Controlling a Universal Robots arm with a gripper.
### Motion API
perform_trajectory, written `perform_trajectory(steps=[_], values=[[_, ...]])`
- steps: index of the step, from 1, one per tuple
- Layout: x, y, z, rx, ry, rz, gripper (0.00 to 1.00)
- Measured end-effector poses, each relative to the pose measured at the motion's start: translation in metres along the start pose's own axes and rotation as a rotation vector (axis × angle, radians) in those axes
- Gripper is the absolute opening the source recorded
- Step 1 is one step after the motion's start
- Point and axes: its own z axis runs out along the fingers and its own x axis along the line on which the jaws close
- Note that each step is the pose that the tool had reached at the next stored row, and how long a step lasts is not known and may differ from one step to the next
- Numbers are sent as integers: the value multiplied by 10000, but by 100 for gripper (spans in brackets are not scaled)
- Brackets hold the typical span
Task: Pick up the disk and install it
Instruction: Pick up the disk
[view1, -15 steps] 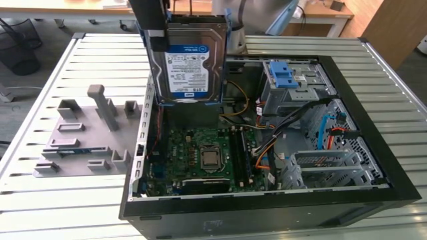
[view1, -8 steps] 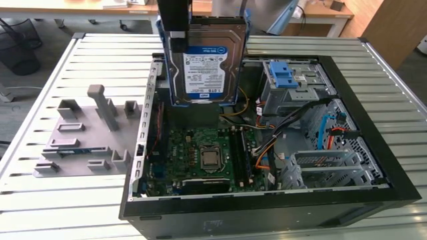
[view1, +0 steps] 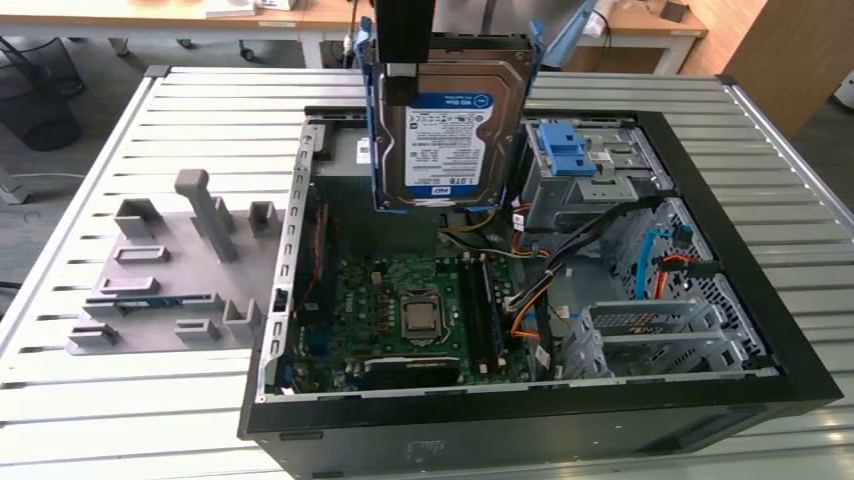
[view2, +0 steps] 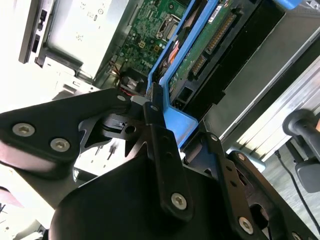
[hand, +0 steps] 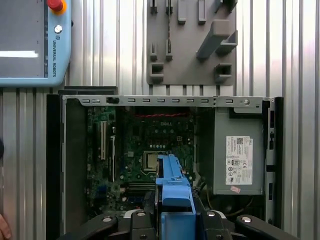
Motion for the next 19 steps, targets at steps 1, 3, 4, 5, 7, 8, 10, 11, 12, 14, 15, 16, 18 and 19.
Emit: perform_trajectory(steps=[1, 3, 4, 5, 7, 8, 10, 11, 12, 14, 15, 16, 18, 19], values=[[0, -22, 0, 0, 0, 0, 36], [-1, -55, 0, 0, -1, -1, 36], [-1, -69, 0, 0, 0, -2, 36], [-1, -84, 0, 0, 0, -1, 36], [-2, -122, 0, 0, 0, -1, 36], [-2, -142, 0, 1, -1, -1, 36], [-2, -181, 0, 0, -1, 0, 36], [0, -201, 0, 0, 0, -1, 36], [2, -223, 0, 1, -1, -1, 36], [5, -256, -1, 0, 0, 5, 36], [6, -268, -1, 0, 0, 17, 36], [8, -279, -1, 0, -1, 28, 36], [10, -302, -1, 1, 0, 49, 36], [11, -315, -1, 0, -1, 58, 36]])
